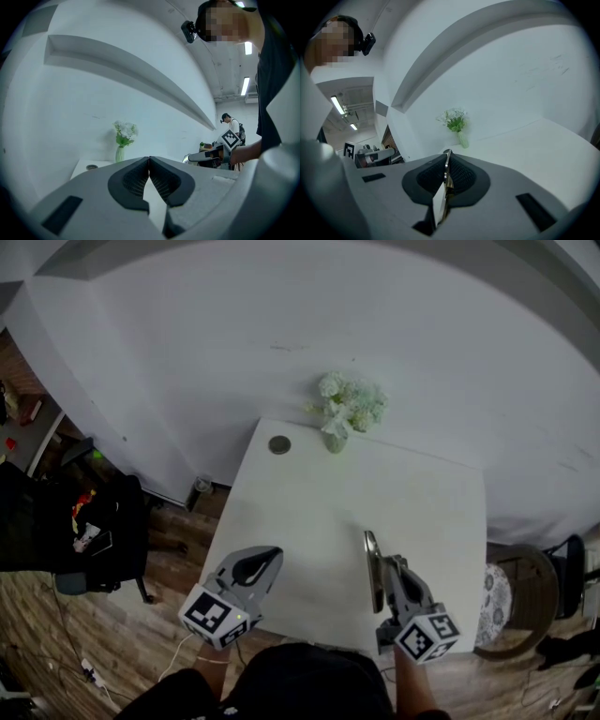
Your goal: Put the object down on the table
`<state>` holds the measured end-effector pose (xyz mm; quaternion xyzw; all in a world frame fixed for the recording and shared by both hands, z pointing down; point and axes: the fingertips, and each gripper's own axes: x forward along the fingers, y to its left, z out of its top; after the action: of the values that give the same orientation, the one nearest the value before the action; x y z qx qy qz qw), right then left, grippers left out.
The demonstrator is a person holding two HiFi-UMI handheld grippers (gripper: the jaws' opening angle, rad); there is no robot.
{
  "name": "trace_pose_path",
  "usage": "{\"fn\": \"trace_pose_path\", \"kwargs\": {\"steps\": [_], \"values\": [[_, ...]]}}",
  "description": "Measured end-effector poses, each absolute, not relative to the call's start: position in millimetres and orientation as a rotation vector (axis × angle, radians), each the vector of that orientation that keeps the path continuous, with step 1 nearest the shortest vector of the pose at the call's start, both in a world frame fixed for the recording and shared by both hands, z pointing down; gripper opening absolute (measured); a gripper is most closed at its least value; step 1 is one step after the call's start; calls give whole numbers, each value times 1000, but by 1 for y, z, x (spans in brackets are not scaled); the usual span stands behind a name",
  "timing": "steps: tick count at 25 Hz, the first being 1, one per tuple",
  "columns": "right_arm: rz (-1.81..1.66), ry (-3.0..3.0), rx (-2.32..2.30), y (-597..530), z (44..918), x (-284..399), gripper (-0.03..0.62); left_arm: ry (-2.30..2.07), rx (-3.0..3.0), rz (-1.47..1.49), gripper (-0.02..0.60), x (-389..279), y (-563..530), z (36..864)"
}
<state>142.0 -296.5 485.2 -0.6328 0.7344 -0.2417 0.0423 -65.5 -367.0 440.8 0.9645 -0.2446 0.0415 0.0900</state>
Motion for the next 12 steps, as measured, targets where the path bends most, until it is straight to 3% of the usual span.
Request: {"fn": "trace_pose_path", "kwargs": {"steps": [12], "values": [[-892, 2315, -1842, -329, 526, 134, 12, -851, 2810, 157, -2, -76, -381, 451]]}}
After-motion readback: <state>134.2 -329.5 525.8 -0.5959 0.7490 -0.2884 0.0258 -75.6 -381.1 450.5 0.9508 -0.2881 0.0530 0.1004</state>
